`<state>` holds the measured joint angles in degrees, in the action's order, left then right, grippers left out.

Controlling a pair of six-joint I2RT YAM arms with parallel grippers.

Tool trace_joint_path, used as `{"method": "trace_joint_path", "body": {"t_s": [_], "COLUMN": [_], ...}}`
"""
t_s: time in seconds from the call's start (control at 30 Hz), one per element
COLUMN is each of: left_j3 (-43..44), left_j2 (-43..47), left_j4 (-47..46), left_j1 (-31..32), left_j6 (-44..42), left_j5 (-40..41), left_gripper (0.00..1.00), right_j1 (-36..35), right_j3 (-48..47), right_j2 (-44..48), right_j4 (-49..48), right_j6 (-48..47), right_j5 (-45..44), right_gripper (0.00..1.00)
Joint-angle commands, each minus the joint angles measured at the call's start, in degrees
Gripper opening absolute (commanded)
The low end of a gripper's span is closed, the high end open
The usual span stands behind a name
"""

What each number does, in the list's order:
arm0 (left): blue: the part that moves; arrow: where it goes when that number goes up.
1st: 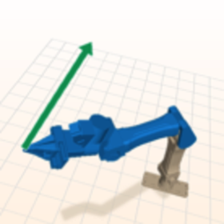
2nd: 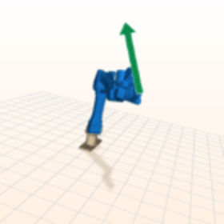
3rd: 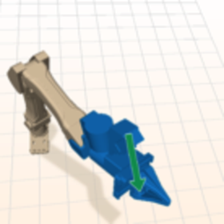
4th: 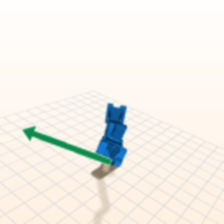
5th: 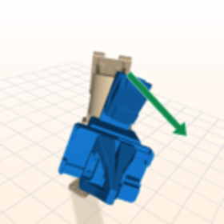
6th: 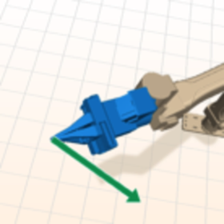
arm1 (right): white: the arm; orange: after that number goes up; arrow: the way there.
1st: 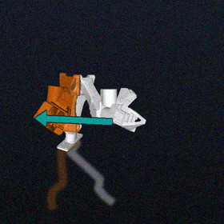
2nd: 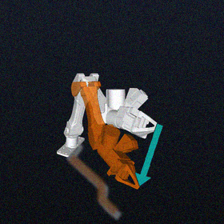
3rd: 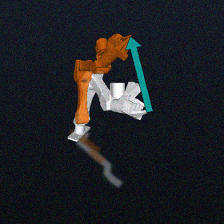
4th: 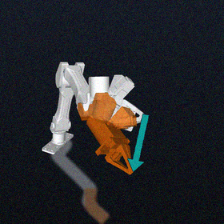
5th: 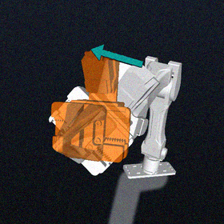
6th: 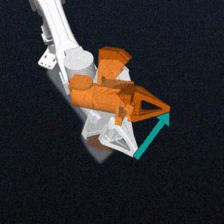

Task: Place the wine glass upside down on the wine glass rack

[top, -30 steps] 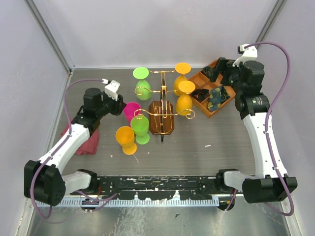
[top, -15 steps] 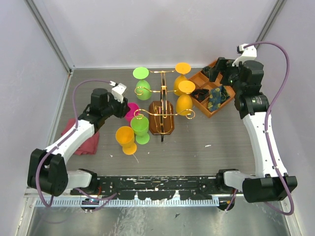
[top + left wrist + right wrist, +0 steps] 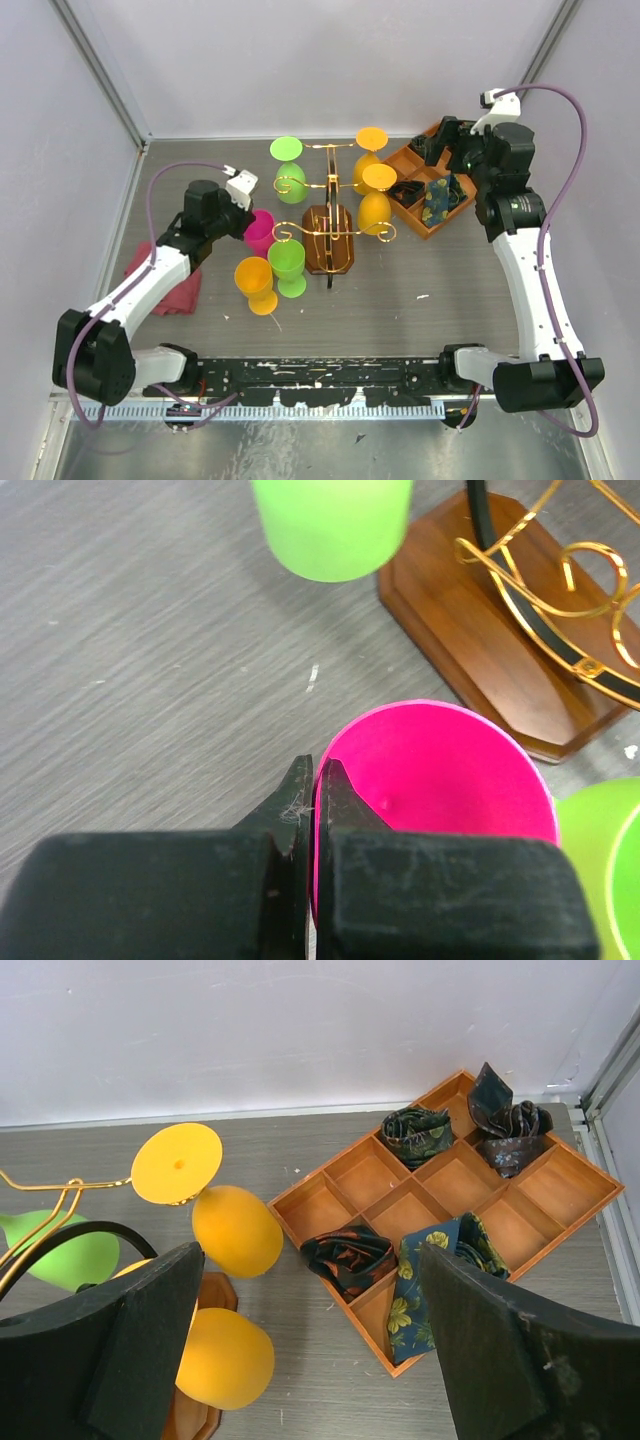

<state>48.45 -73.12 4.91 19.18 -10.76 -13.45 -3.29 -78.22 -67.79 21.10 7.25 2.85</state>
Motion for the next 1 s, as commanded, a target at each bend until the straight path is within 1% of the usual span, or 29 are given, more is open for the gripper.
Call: {"method": "trace_joint_path", "body": {"t_s": [0.0,0.13,0.2,0.3,0.47,0.6,0.77,0.97], "left_j3": [3.14,5.82,7.48,10.13,16.03,19.7,21.81,20.89], "left_j2": [4.84,7.79,9.17,10.72,11.09,10.68,10.11,9.89], "left_j4": [1.4,2.12,1.62,-1.28,-8.51,-14.57,-21.42,-28.69], "left_j1": [-0.06,-1.42,-2.95,-4.9,-5.62,-5.58,-5.59,-5.33], "left_j6": [-4.18,-7.64,-7.59,-6.51,-4.22,0.06,8.36,20.12], "left_j5": [8.73,15.93,17.62,17.84,14.68,10.02,4.17,-1.63], "left_gripper": [0.0,0.0,0.0,0.0,0.0,0.0,0.0,0.0], "right_j1": [-0.76,-1.35,-1.6,-2.01,-3.5,-5.87,-9.29,-12.75], "right_j3": [-2.55,-3.17,-3.37,-3.32,-2.44,-2.31,-1.82,-1.02], "right_j2": [0.67,0.09,-0.23,-0.64,-1.08,-1.96,-3.56,-6.15], "right_j4": [-3.61,-3.86,-4.17,-5.28,-10.37,-16.02,-24.32,-33.12], "right_j6": [-0.37,-0.32,-0.3,0.29,3.03,5.22,8.9,13.39], "right_j5": [0.52,0.9,1.21,2.34,6.03,8.95,12.33,14.66], "right_gripper": [0.93,0.94,0.94,0.94,0.94,0.94,0.94,0.94]}}
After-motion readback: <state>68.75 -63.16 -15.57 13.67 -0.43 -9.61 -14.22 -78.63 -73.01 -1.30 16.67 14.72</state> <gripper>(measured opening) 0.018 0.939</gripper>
